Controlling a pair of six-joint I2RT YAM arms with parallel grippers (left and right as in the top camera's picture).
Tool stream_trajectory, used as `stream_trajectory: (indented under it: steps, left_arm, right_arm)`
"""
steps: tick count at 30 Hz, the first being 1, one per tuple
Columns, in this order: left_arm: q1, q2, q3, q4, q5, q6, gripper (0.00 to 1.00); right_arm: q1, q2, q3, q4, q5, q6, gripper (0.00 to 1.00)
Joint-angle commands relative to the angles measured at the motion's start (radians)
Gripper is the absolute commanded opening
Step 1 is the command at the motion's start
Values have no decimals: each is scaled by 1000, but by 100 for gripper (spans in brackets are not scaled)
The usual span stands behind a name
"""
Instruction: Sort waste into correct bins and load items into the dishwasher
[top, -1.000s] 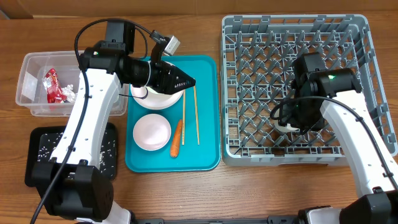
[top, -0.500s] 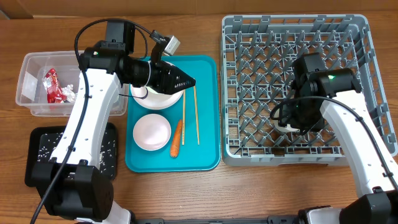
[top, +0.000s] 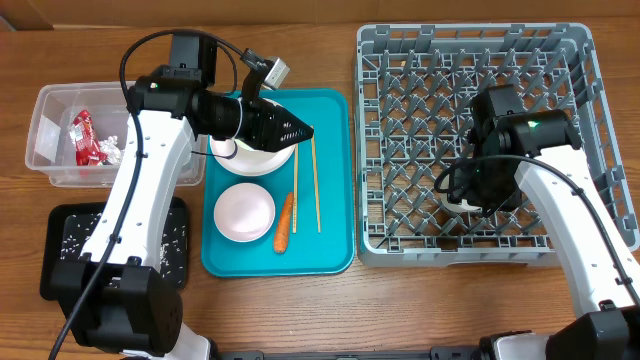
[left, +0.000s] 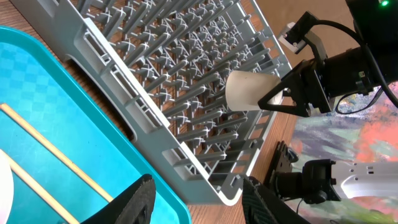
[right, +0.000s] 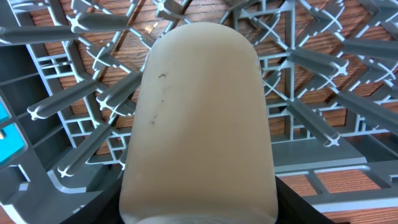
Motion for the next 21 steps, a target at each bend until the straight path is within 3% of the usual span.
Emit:
stream_trajectory:
  steps: [1,5,21]
  left_arm:
    - [-3,8,0,0,-9,-17,48]
    - [-3,8,0,0,-9,-17,48]
    - [-8,8,0,0,-9,-17,49]
  right_arm:
    - [6,7,-18,42,-60,-45,45]
    - [6,7,-18,43,-50,-45,39]
    - [6,7,88,11,-41,-45,38]
